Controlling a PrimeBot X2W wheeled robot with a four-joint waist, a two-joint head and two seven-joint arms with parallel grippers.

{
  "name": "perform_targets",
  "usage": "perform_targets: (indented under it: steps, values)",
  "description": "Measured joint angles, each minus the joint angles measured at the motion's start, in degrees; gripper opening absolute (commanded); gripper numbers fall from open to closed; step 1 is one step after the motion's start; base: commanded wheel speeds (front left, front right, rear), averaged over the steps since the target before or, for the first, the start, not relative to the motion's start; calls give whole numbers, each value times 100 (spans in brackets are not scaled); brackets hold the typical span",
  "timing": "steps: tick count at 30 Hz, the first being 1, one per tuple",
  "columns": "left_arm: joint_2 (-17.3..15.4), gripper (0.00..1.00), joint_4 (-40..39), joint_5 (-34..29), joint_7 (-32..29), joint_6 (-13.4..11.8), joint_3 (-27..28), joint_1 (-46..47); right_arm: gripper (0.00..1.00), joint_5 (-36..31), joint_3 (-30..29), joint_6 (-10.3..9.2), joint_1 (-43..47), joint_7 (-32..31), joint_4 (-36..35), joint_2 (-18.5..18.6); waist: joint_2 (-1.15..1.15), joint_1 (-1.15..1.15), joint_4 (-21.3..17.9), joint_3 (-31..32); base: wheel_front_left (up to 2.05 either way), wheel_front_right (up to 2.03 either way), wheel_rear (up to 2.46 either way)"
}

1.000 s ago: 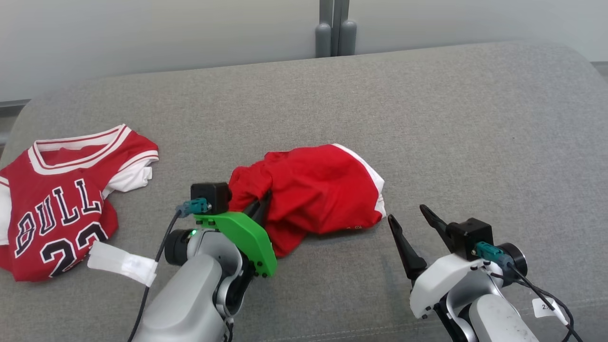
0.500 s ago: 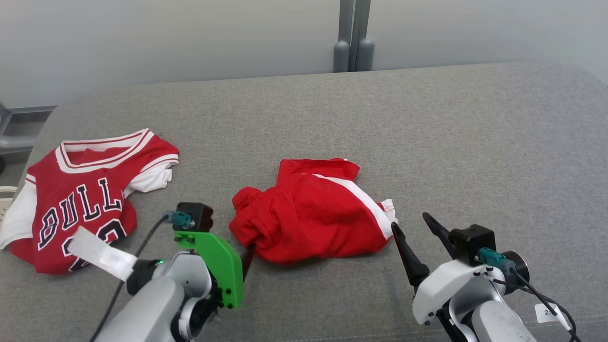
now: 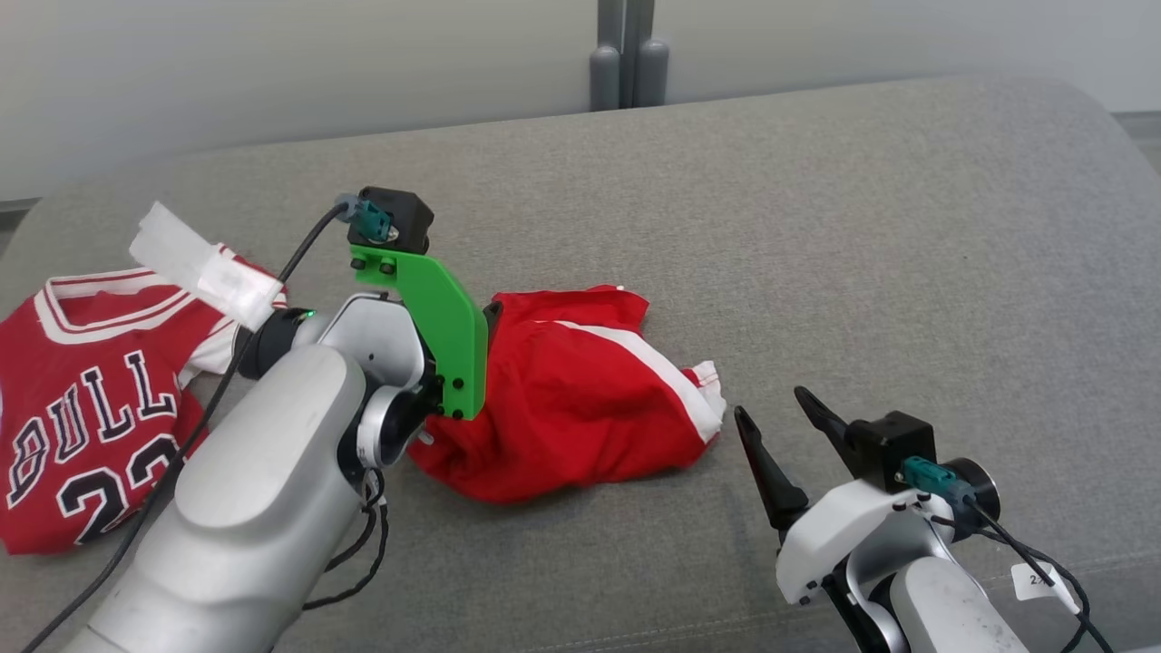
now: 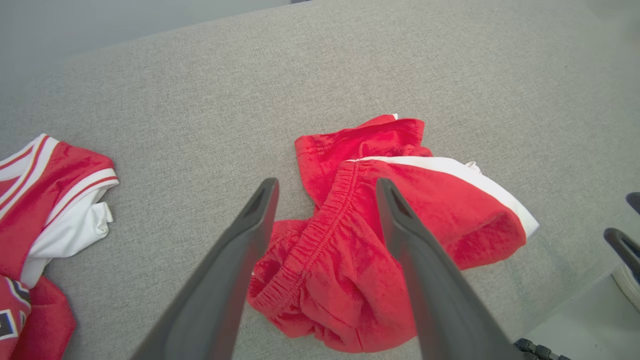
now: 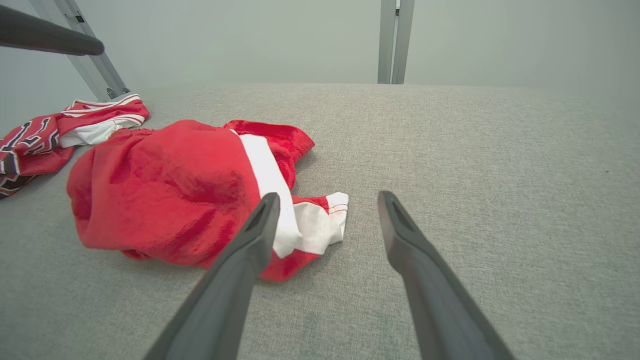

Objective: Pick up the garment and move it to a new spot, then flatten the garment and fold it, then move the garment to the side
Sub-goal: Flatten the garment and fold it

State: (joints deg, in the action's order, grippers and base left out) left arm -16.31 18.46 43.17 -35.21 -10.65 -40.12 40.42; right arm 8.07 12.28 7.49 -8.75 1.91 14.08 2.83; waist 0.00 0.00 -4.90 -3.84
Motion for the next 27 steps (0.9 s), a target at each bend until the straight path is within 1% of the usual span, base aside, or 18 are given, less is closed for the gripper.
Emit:
perform_targets:
  steps: [3, 7, 14, 17, 23, 27]
  values:
    - [88, 100, 322, -12, -224, 54, -87, 303, 100, -8, 54, 1, -94, 22, -18, -2, 0, 0, -181, -91, 0, 0, 0]
    - [138, 100, 711, -34, -424, 46, -104, 618, 100, -53, 88, 1, -176, 79, -42, 1, 0, 0, -442, -235, 0, 0, 0]
    - [169, 100, 1190, -113, -610, -54, -158, 931, 100, -132, 152, 1, -259, 234, -109, 4, 0, 0, -858, -567, 0, 0, 0]
    - [218, 100, 1368, -111, -777, -146, -198, 970, 100, -133, 185, 1, -304, 276, -111, 3, 0, 0, -1003, -708, 0, 0, 0]
    - [205, 100, 1631, -124, -1185, -224, -318, 1126, 100, -121, 232, 1, -328, 324, -93, 4, 0, 0, -1216, -911, 0, 0, 0]
    - [110, 100, 1667, -187, -1588, -274, -506, 1144, 100, -85, 225, 1, -333, 332, -60, 2, 0, 0, -1260, -971, 0, 0, 0]
